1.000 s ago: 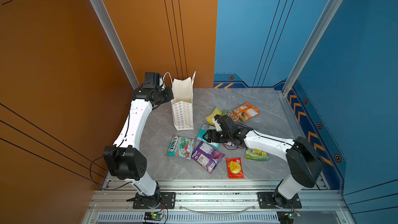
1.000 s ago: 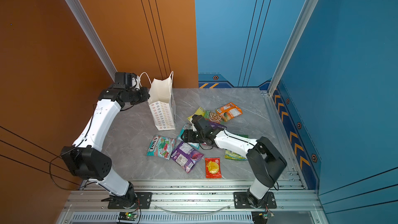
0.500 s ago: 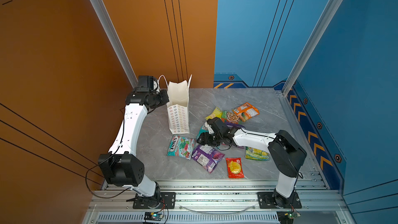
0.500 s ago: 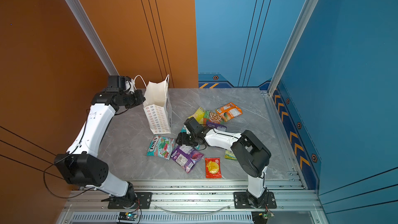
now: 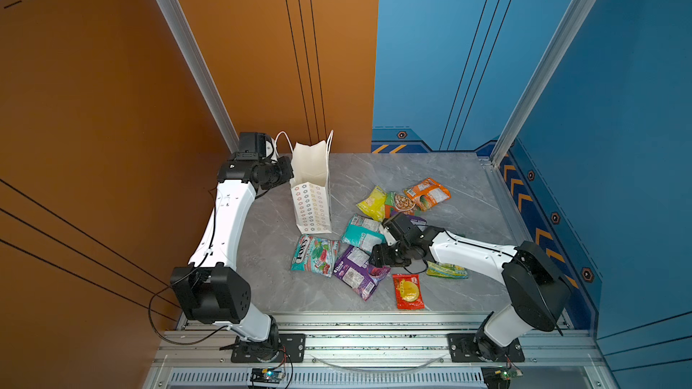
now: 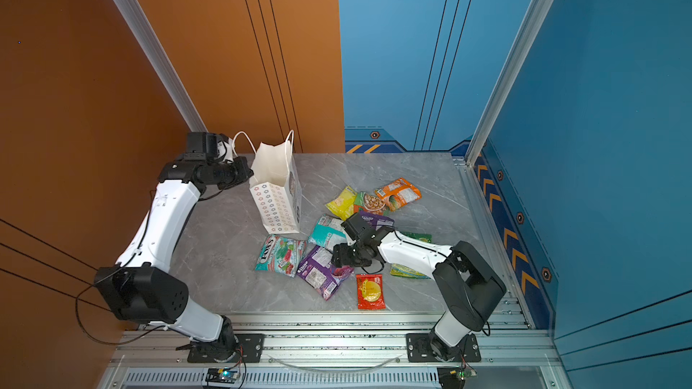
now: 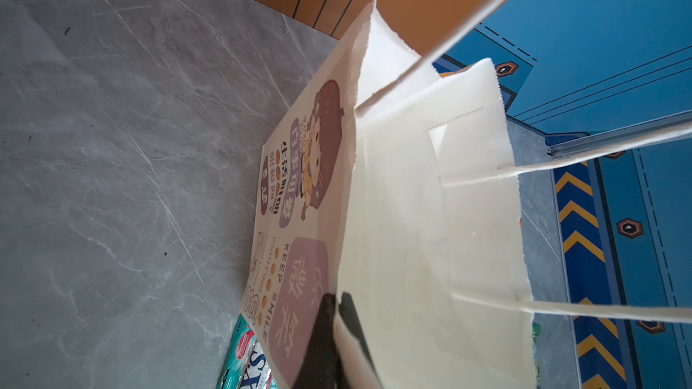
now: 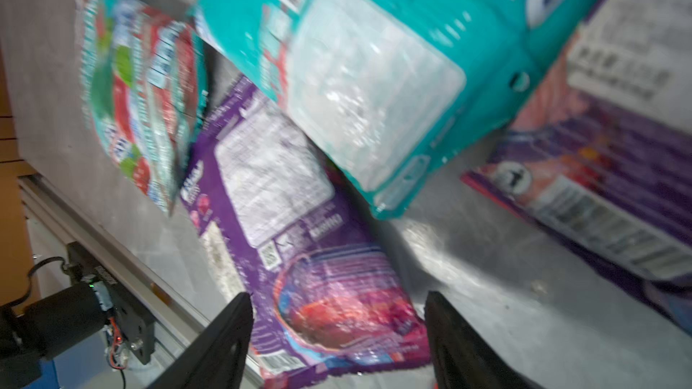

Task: Place the snacks into the paper bag
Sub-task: 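Grasp the purple Fox's Berries packet with the right gripper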

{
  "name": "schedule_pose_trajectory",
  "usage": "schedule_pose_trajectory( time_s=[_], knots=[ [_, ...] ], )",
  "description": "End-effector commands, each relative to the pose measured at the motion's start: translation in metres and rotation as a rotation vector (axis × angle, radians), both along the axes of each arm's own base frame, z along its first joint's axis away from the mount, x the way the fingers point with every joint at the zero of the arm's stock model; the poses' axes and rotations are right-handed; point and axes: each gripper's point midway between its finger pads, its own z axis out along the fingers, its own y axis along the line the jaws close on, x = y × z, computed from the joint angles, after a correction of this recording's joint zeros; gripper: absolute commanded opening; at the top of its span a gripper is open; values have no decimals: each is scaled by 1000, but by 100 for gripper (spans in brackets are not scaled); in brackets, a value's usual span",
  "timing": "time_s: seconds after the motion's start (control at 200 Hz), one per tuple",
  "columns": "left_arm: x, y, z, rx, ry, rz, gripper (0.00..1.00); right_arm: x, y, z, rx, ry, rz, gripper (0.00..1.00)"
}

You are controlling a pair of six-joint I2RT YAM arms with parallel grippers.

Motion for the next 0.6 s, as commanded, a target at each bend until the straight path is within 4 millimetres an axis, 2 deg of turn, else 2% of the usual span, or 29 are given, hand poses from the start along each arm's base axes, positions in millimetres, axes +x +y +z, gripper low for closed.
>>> schedule_pose_trajectory(
  time_s=[0.0, 0.245, 0.485, 0.596],
  knots=[
    [-6, -3, 0, -8, 0, -35, 0, -10, -10, -4, 1, 26, 33, 76],
    [-6, -5, -3, -23, 8, -42, 0, -17, 14, -13, 101, 94, 91, 75],
    [-7, -7, -5, -32, 15, -50, 0, -19, 17, -22, 91, 111, 90, 73],
    [-6, -8, -6, -37, 20, -55, 0, -19, 19, -28, 84, 119, 90, 65]
  ],
)
